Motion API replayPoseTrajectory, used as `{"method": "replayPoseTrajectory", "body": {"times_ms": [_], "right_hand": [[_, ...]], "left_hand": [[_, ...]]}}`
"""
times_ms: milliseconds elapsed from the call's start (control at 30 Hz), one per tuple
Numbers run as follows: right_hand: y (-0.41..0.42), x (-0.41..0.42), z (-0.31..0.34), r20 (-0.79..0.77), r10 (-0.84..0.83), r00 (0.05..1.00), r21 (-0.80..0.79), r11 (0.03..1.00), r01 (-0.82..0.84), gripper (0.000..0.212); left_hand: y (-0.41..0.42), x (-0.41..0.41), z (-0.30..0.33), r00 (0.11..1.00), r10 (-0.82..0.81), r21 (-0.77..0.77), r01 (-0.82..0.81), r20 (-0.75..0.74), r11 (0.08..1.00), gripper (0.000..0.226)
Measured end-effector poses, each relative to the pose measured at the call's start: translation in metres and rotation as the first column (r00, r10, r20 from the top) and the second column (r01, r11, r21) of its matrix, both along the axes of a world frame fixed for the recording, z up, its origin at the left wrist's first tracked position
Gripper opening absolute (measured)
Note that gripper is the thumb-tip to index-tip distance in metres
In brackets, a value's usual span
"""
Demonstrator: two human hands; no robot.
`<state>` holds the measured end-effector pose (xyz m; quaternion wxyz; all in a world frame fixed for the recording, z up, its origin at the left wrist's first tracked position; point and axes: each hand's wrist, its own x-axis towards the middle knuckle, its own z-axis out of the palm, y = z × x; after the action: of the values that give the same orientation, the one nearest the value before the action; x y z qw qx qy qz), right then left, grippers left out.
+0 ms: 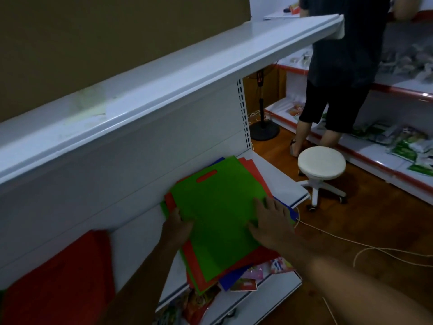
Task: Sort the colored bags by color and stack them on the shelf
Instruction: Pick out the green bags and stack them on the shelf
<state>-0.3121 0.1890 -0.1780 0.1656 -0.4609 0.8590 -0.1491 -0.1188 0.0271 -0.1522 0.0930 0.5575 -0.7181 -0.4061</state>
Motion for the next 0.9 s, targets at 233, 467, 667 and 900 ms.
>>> {"method": "replayPoseTrajectory", "body": {"times_ms": [233,467,667,900], "right_hand": [[0.0,-0.003,0.006,-0.062,0.042,0.997,-0.089,0.995,-0.047,0.071],[0.007,-0.007,0.005,0.006,0.068,0.998,-0.116,0.991,-0.067,0.079],[-0.003,0.002,0.026,0.297,0.059,0.953,-0.319,0.947,0.041,0.088],[-0.032,0.07,0.049,0.494,0.219,0.842,-0.486,0.872,0.058,0.071]], "left_hand": [[-0.006,-0.013,0.004,0.948,0.213,0.014,-0.216,-0.237,0.976,0.052],[-0.005,-0.01,0.017,0.917,0.207,0.045,-0.204,-0.342,0.978,0.02],[0.001,0.014,0.065,0.734,0.295,0.253,-0.172,-0.612,0.952,0.021],[-0.009,0.106,0.097,0.679,0.385,0.237,-0.305,-0.625,0.922,0.022]]}}
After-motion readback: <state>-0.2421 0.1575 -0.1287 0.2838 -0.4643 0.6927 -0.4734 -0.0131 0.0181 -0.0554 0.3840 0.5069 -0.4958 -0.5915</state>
